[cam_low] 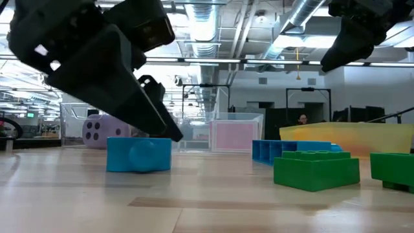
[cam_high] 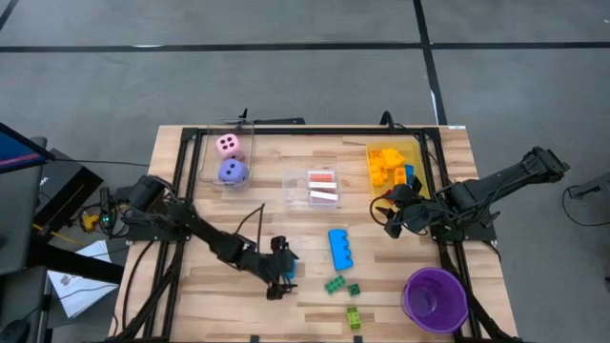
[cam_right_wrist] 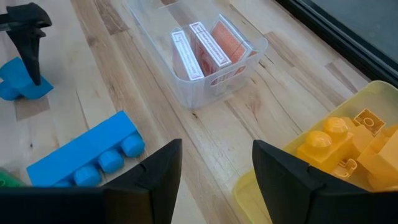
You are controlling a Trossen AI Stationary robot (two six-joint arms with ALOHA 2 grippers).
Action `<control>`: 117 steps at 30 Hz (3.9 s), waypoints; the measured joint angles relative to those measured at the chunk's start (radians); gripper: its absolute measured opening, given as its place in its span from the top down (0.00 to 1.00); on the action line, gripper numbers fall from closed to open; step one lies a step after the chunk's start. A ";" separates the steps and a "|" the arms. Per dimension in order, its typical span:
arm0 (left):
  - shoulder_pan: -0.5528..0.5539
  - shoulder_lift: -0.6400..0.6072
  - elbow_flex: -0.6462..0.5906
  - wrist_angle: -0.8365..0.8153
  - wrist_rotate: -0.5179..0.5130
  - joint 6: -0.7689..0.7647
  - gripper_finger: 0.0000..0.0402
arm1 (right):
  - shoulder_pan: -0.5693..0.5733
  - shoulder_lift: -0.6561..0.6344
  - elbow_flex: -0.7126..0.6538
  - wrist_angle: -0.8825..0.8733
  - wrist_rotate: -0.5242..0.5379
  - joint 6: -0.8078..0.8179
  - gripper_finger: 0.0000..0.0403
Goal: Pick & Place Toys
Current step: Put the blue game piece into the yellow bin
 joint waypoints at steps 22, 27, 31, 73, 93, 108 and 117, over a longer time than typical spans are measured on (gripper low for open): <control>-0.024 -0.167 0.068 -0.304 -0.130 -0.097 0.07 | 0.000 0.000 0.000 -0.003 0.000 0.001 0.53; -0.005 -0.173 0.122 -0.484 -0.112 -0.279 0.07 | 0.000 0.000 -0.017 0.011 0.000 0.001 0.53; 0.001 -0.137 0.155 -0.559 -0.077 -0.353 0.07 | 0.000 0.000 -0.032 0.010 0.000 0.001 0.53; 0.003 0.058 0.200 -0.414 -0.066 0.172 0.07 | 0.000 0.000 -0.031 0.019 -0.004 0.001 0.53; 0.007 0.057 0.199 -0.372 -0.013 0.153 0.56 | 0.000 0.000 -0.031 0.021 -0.004 0.001 0.53; 0.080 0.056 0.198 -0.108 -0.064 0.261 0.69 | 0.036 0.000 -0.031 0.275 -0.005 -0.240 0.53; 0.121 0.056 0.198 0.343 -0.162 0.556 0.69 | 0.183 0.000 -0.031 0.535 -0.034 -0.485 0.53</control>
